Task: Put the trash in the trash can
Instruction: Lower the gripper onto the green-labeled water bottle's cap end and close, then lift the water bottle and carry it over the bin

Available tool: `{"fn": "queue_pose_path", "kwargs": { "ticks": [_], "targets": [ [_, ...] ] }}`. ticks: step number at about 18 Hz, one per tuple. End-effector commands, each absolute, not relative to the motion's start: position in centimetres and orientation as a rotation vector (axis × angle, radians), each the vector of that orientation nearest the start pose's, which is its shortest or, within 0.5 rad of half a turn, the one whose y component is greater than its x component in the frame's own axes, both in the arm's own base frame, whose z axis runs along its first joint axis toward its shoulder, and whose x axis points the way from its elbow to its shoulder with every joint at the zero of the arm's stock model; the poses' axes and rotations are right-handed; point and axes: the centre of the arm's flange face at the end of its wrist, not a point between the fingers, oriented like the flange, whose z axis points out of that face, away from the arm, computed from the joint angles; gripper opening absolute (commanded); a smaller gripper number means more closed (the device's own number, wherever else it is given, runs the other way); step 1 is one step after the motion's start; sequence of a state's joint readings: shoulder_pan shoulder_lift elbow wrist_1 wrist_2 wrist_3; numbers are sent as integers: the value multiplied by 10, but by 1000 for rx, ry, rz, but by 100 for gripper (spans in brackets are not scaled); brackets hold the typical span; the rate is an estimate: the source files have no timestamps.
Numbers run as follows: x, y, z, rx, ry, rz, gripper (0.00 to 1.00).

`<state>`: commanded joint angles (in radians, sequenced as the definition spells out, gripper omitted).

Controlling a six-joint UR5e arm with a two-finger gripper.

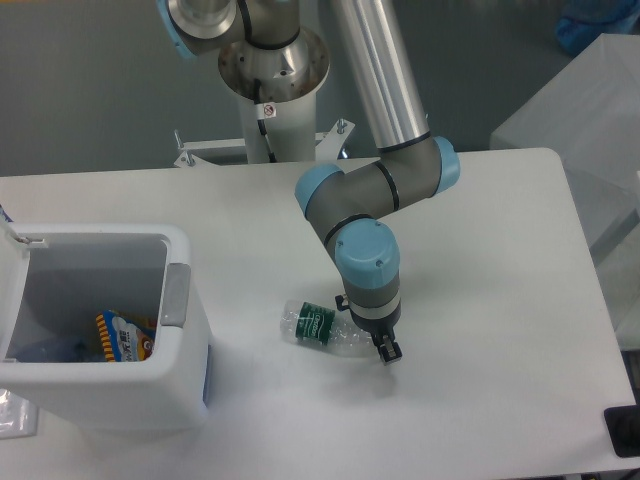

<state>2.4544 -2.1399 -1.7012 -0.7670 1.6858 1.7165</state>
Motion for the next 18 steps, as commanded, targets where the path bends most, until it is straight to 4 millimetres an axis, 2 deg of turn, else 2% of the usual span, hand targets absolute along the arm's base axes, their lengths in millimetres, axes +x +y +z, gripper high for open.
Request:
{"fn": "queue_pose_path", "kwargs": {
  "ticks": [4, 7, 11, 18],
  "targets": [
    [-415, 497, 179, -2949, 1292, 204, 55],
    [-414, 496, 181, -2950, 1292, 207, 47],
    [-413, 495, 182, -2948, 1291, 207, 46],
    [-409, 494, 185, -2957, 1265, 210, 40]
  ]
}}
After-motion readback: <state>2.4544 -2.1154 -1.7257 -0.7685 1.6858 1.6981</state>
